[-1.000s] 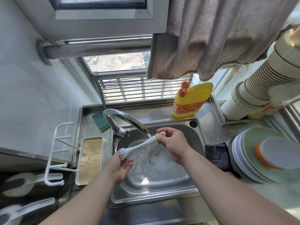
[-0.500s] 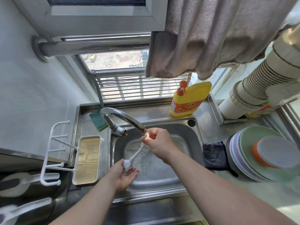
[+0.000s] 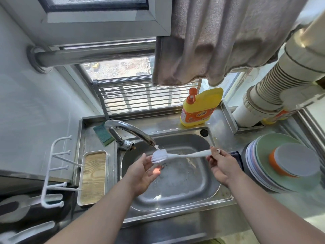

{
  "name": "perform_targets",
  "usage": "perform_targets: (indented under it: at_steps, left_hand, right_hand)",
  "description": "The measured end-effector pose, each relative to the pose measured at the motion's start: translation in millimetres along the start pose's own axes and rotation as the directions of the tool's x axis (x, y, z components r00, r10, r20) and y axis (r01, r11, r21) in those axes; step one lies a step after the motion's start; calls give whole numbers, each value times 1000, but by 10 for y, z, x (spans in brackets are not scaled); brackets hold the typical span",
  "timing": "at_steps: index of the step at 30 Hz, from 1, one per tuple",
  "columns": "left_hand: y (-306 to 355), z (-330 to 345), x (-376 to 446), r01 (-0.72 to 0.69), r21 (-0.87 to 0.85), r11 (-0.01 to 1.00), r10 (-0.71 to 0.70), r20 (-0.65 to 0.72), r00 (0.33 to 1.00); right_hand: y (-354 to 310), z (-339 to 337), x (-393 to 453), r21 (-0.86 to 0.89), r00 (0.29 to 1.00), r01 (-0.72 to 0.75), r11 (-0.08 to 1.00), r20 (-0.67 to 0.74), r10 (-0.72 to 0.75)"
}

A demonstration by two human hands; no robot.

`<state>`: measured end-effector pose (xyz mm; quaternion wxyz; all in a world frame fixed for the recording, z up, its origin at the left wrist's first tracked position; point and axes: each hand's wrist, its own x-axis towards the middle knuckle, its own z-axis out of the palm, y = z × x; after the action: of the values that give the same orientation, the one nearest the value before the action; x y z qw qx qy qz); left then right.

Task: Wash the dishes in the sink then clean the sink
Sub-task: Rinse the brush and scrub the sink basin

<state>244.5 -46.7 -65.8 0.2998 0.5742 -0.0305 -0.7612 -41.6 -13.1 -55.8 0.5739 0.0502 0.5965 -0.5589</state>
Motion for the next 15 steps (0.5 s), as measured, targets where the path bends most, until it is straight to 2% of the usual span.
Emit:
perform_targets:
  at_steps: [3,6,12,15]
  left_hand:
    - [-150,-19,-48,82,59,995,-82,-2,997]
    - [-338,-38,-84,154,85,985,-150,-50,987]
    - [-572,-110,-116,282,321,904,-282,-47,958]
    - [-578,-100,-104,266,366,892,-273,-33,961]
  right_hand:
    - [47,-201,-12,46,998,-51,998,-33,53]
    - [117,-257,-55,-80,998,-48,996,25,50]
    - [105,-133,-179,-440,992,118,890,85,-89]
    - [-24,-60,-239,-426,983,186,885,88,-164]
